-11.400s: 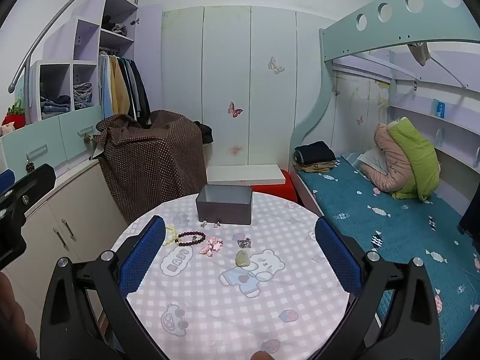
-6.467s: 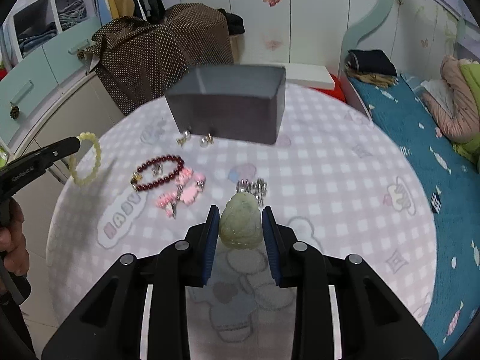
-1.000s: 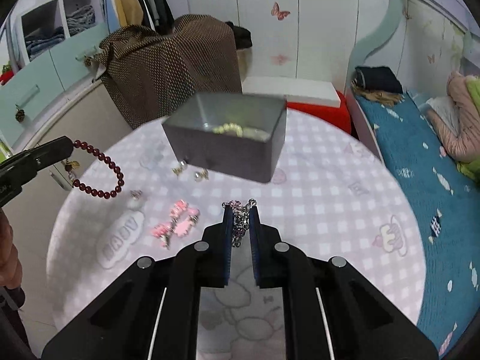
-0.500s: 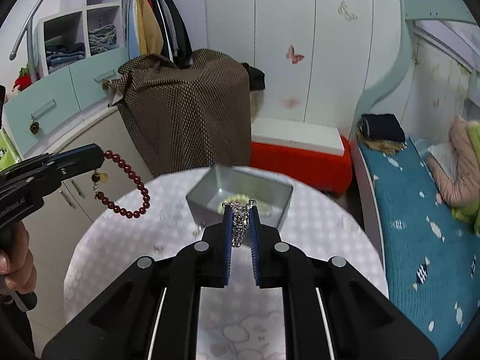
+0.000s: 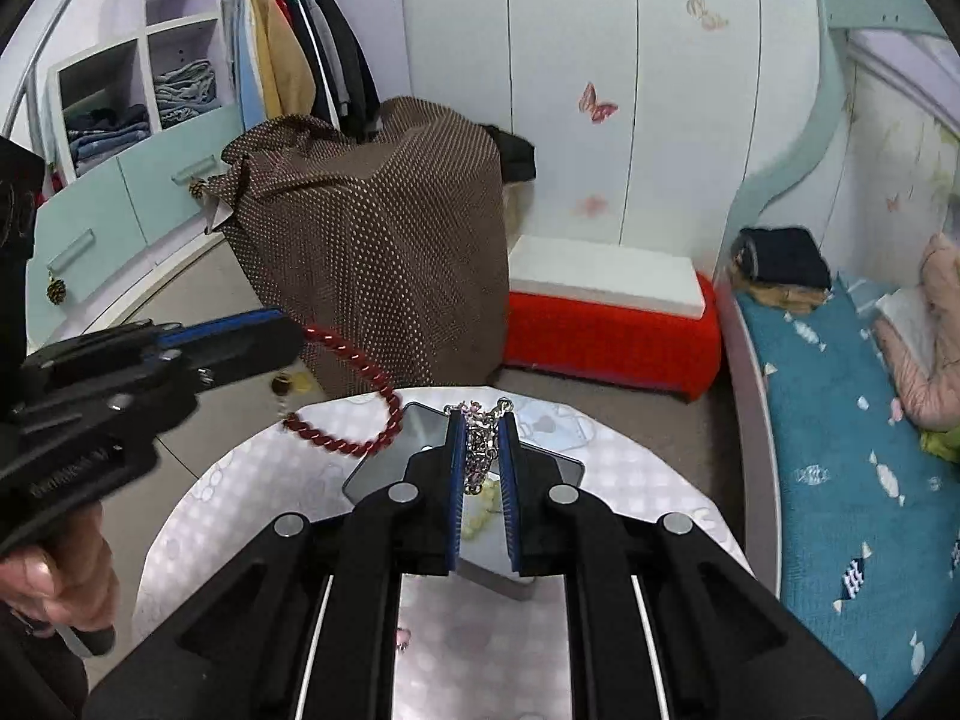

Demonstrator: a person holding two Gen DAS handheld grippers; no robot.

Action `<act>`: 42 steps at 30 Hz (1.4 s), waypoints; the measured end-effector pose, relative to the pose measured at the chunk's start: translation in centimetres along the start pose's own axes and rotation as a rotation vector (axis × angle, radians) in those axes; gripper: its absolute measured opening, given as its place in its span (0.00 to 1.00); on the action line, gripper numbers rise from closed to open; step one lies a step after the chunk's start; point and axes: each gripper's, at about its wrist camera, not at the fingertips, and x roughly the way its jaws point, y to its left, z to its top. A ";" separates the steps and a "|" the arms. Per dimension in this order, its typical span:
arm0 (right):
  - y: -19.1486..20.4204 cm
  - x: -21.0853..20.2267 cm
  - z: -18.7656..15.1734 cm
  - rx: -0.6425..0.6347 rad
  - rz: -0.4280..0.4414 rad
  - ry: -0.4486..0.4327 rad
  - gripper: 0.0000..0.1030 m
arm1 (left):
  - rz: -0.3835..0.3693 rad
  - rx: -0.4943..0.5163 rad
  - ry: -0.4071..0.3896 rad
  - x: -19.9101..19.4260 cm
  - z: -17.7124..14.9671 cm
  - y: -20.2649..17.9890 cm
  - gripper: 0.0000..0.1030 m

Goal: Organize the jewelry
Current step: 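Carry the bracelet and chain over the grey tin and open both tools, then lift both open tools away from the grey tin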

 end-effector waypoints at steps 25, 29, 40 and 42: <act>-2.9 5.2 -2.0 0.140 -0.031 0.126 0.90 | 0.160 -0.067 0.096 4.1 -1.9 3.0 0.90; -3.2 3.4 -2.3 0.184 -0.046 0.083 0.93 | 0.231 -0.042 0.039 1.2 -2.3 2.5 0.95; -1.7 -2.5 -3.0 0.206 -0.095 -0.050 0.93 | 0.331 -0.019 -0.108 -6.3 -3.1 0.0 0.95; -1.3 -3.9 -3.2 0.206 -0.103 -0.078 0.93 | 0.338 -0.019 -0.128 -7.5 -3.5 -0.5 0.95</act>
